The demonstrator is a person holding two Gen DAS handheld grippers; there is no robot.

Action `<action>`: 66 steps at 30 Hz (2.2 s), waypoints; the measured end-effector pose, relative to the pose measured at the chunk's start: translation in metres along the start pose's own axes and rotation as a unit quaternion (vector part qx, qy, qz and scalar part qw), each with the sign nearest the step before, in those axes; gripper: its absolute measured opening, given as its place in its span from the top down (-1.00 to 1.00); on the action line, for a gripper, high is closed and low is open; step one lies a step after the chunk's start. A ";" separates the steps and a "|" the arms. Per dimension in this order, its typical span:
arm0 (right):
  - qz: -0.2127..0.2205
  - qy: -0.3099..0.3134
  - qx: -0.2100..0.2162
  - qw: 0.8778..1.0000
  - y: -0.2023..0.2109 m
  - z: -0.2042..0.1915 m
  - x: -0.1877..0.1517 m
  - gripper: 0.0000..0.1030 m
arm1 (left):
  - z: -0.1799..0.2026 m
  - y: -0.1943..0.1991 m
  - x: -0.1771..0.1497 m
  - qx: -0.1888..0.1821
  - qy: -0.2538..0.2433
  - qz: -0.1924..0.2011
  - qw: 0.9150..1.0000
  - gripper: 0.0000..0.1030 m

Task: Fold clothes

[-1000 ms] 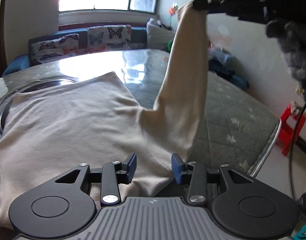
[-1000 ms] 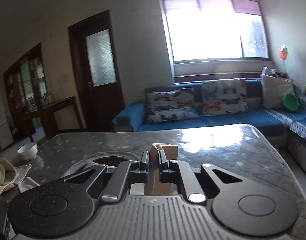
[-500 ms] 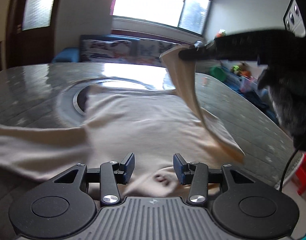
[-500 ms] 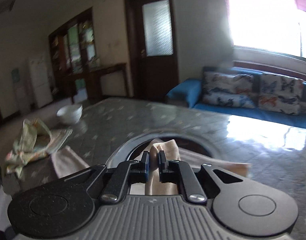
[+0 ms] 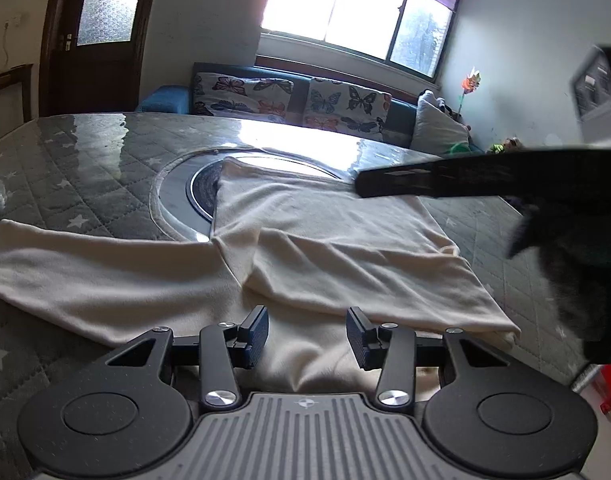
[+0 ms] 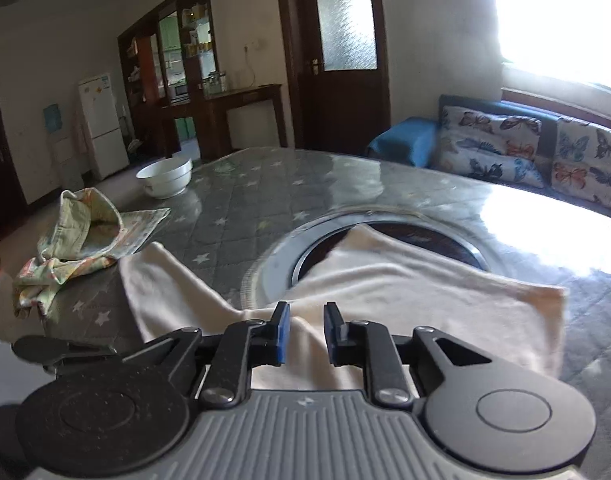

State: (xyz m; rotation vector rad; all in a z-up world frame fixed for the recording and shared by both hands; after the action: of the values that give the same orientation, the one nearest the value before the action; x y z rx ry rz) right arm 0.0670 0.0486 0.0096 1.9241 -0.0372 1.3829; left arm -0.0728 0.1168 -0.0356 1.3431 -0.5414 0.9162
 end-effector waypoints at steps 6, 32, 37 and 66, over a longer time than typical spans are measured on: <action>-0.030 0.009 -0.058 0.998 0.035 0.044 -0.021 0.47 | -0.003 -0.015 0.017 0.015 0.002 0.017 1.000 0.10; -0.082 0.024 -0.081 0.993 0.017 0.085 -0.075 0.31 | -0.008 -0.010 0.034 0.043 0.038 0.019 0.998 0.92; -0.075 0.027 -0.076 0.994 0.031 0.083 -0.073 0.31 | -0.020 -0.018 0.029 0.062 0.038 0.011 0.997 0.92; -0.128 0.090 -0.011 0.988 0.080 0.038 -0.108 0.82 | -0.021 -0.014 0.013 0.059 -0.005 -0.022 0.998 0.73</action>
State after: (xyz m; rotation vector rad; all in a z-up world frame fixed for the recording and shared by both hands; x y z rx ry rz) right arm 0.0184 -0.0728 -0.0404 1.7097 0.2715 1.3672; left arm -0.0574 0.1409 -0.0369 1.4608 -0.4704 0.9173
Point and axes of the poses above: each gripper's, at about its wrist camera, not at the fingertips, and y roughly against the way its jaws point, z to its right, x to its top, the point moved 7 cm from there along -y, roughly the way its jaws point, and after that the axes turned 4 degrees about x, right-handed, at the moved point
